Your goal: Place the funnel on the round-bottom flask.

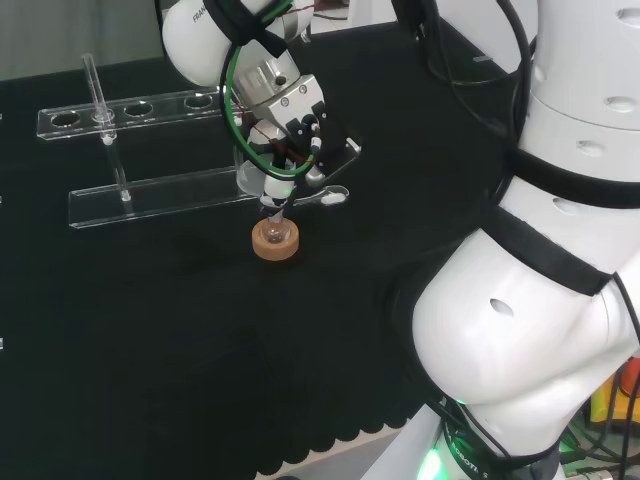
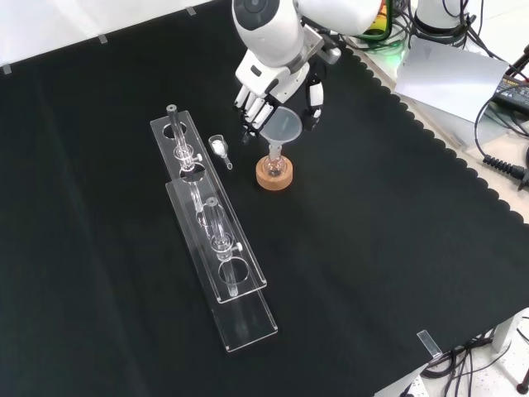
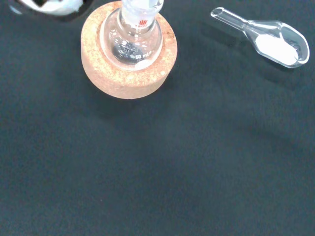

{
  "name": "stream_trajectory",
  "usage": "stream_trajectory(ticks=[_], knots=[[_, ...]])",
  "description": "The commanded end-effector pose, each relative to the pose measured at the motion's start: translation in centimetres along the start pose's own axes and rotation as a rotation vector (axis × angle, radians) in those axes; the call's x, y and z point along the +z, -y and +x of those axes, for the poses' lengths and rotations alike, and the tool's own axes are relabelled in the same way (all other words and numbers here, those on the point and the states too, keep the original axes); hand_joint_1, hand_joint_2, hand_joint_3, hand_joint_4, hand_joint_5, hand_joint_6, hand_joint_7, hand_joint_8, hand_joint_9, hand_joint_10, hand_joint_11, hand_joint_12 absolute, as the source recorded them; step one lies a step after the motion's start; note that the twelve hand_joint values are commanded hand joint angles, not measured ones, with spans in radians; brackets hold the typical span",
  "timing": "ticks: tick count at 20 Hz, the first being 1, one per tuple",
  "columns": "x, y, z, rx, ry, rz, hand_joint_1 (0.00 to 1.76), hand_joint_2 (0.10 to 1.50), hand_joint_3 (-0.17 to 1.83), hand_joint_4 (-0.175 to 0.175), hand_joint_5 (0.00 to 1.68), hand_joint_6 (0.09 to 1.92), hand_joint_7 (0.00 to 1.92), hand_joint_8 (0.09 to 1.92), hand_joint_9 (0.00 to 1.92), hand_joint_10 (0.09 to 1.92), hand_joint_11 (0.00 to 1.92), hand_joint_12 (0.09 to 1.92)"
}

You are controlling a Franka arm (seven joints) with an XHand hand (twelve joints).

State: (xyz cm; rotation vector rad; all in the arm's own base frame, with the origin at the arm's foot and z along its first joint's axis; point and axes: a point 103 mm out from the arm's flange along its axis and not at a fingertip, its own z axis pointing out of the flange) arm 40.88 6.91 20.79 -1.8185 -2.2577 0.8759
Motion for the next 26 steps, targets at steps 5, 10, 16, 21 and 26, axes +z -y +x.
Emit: stream_trajectory(ticks=[5,10,16,21,26], knots=[[-0.1,0.0,0.0,0.0,0.0,-0.007,0.71,0.64,0.51,-0.055,0.22,0.09,0.2,0.72,0.61,0.59,0.4,1.33],[-0.3,0.0,-0.2,0.002,0.001,-0.008,0.7,0.64,0.51,-0.055,0.21,0.09,0.19,0.72,0.6,0.59,0.4,1.33],[-0.6,0.2,-0.2,-0.004,-0.006,-0.011,0.68,0.64,0.49,-0.053,0.19,0.09,0.17,0.71,0.53,0.6,0.37,1.35],[-1.0,1.1,-0.1,-0.003,0.0,-0.037,0.63,0.64,0.45,-0.052,0.17,0.09,0.14,0.71,0.47,0.64,0.35,1.36],[-2.1,2.9,-0.8,0.005,-0.002,-0.081,0.61,0.65,0.42,-0.052,0.17,0.09,0.13,0.71,0.45,0.66,0.34,1.37]])
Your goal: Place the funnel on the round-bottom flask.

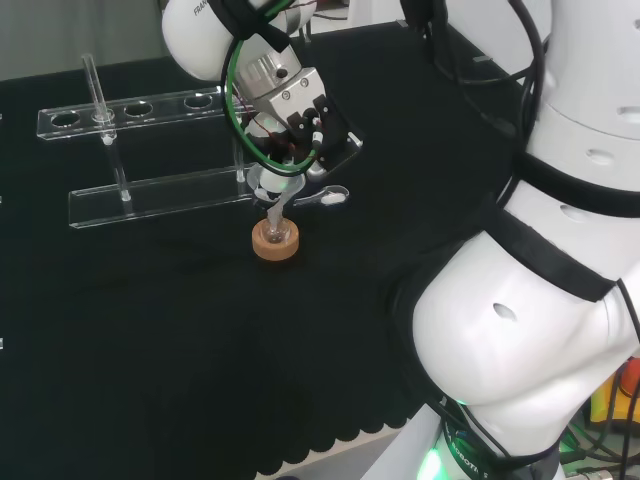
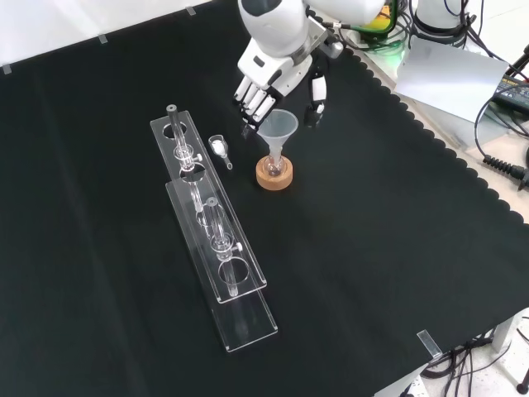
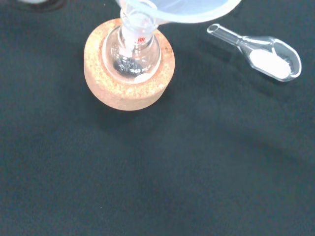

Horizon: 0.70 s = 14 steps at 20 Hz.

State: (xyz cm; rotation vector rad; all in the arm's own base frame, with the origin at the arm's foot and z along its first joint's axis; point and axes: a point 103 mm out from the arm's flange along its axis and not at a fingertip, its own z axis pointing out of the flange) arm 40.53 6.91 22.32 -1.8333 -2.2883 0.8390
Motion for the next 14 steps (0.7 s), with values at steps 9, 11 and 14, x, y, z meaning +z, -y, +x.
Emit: stream_trajectory(ticks=[9,11,14], knots=[[-1.9,5.2,-3.3,0.046,-0.051,-0.088,0.66,0.67,0.42,-0.049,0.19,0.09,0.17,0.72,0.47,0.67,0.34,1.37],[-1.7,5.8,-4.2,0.061,-0.06,-0.092,0.66,0.68,0.42,-0.049,0.2,0.09,0.18,0.72,0.48,0.67,0.35,1.37],[-1.2,6.7,-5.9,0.084,-0.09,-0.101,0.67,0.68,0.42,-0.05,0.2,0.09,0.2,0.73,0.49,0.67,0.35,1.37]])
